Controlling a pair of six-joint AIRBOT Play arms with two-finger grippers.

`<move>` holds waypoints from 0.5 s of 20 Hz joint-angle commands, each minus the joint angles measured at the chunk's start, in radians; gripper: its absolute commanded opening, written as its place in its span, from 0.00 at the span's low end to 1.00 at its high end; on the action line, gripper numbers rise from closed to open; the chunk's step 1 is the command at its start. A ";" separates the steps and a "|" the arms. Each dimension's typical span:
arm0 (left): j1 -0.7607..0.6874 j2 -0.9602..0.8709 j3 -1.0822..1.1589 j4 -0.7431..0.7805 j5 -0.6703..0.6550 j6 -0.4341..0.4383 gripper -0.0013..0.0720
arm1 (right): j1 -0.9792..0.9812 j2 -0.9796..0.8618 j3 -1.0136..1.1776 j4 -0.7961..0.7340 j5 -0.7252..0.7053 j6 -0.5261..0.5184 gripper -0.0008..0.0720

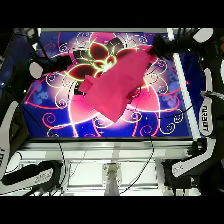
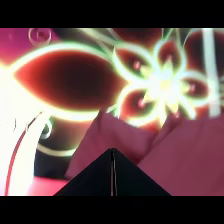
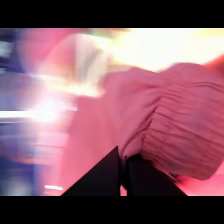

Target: Fold the clothes and pants, and hang the long-sleeved shirts on hangers.

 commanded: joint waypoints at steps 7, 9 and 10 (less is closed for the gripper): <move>-0.038 -0.014 -0.327 -0.339 -0.071 0.212 0.02 | -0.034 -0.027 -0.061 -0.415 0.176 0.011 0.03; -0.049 -0.014 -0.406 -0.535 0.078 0.253 0.02 | -0.034 -0.027 -0.061 -0.386 0.165 -0.007 0.03; -0.059 -0.016 -0.432 -0.586 0.160 0.262 0.02 | -0.034 -0.027 -0.061 -0.365 0.161 -0.016 0.03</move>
